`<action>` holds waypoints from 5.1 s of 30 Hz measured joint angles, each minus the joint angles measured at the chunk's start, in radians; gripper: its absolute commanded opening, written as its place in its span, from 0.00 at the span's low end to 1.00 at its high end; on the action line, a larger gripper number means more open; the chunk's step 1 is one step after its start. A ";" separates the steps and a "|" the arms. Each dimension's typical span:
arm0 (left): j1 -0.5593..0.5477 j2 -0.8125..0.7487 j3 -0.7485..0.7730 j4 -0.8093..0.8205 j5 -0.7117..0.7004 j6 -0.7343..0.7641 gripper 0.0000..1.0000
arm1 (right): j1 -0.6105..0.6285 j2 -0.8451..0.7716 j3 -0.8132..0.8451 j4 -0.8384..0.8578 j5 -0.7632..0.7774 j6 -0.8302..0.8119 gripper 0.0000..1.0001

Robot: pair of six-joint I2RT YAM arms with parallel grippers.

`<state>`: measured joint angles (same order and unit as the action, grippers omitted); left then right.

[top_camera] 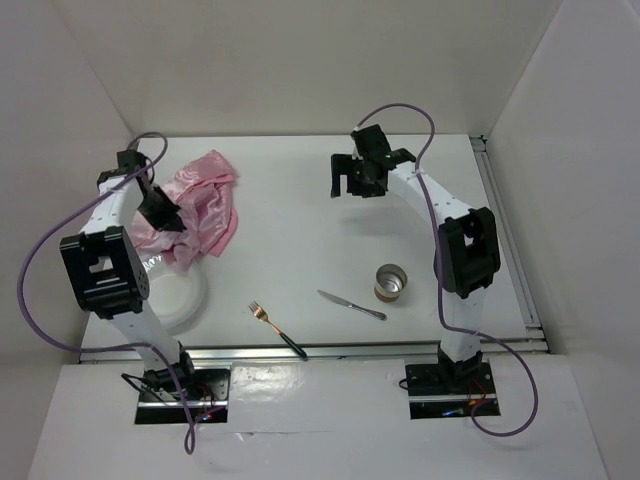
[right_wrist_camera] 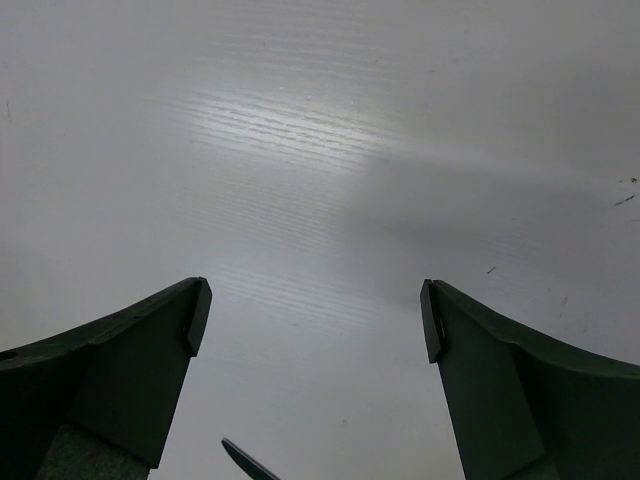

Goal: Set the dinner table for one person

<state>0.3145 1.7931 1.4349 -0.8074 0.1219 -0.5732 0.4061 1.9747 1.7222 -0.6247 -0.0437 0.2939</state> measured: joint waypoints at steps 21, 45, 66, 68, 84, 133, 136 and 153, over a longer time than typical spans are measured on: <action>-0.581 0.451 0.794 -0.194 0.031 0.051 0.80 | -0.012 -0.004 -0.066 -0.006 0.005 0.009 0.99; -0.844 0.296 0.275 -0.223 -0.617 0.178 0.62 | -0.138 -0.004 -0.178 0.004 -0.156 0.082 0.99; -0.800 0.369 0.245 -0.114 -0.582 0.238 0.79 | -0.158 -0.009 -0.202 0.004 -0.187 0.091 0.99; -0.800 0.369 0.245 -0.113 -0.579 0.241 0.76 | -0.158 -0.009 -0.202 0.004 -0.190 0.092 0.99; -0.778 0.395 0.237 -0.145 -0.693 0.159 0.20 | -0.157 -0.009 -0.208 0.007 -0.211 0.090 0.98; -0.460 0.219 0.707 -0.330 -0.340 0.140 0.00 | 0.090 0.318 0.087 0.314 -0.289 0.010 0.00; -0.409 0.247 0.871 -0.312 -0.251 0.127 0.00 | 0.010 0.333 0.263 0.254 -0.259 -0.004 0.00; -0.079 0.076 0.781 -0.031 0.293 -0.078 0.00 | -0.222 -0.220 0.208 0.282 -0.089 -0.176 0.00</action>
<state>0.2359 1.8690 2.2162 -0.8379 0.4145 -0.6510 0.1841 1.7542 1.9301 -0.3428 -0.1322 0.1177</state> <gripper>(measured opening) 0.199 0.045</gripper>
